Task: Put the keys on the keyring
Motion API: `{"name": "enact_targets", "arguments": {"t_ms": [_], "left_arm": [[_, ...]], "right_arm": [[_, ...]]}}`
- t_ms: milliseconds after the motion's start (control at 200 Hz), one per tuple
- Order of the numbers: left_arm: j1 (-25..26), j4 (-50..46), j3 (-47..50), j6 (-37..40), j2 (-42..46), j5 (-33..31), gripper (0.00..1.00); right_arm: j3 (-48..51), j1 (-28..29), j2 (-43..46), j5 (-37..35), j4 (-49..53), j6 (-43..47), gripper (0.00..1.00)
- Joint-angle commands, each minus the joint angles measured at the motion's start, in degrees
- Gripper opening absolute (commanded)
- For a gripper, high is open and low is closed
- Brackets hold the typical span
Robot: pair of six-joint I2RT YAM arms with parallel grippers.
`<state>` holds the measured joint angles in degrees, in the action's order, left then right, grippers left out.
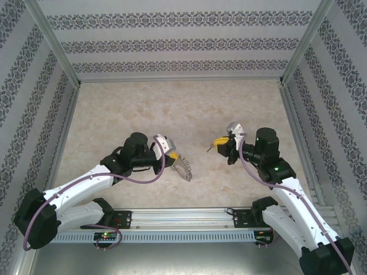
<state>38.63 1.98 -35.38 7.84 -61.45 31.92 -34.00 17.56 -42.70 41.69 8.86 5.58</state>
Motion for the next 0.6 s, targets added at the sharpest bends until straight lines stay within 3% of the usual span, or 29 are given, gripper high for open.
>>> {"name": "enact_targets", "arguments": {"t_ms": [0, 175, 595], "left_arm": [[0.0, 4.4, -1.1, 0.1, -0.2, 4.7, 0.0], [0.1, 4.6, -1.9, 1.2, -1.5, 9.4, 0.0], [0.5, 5.9, -0.7, 0.9, -4.2, 8.3, 0.0]], "right_arm": [[0.5, 4.6, 0.0, 0.4, -0.9, 8.0, 0.0], [-0.5, 13.5, -3.3, -10.1, -0.6, 14.4, 0.0], [-3.5, 20.2, -11.3, -9.1, -1.6, 16.5, 0.0]]}}
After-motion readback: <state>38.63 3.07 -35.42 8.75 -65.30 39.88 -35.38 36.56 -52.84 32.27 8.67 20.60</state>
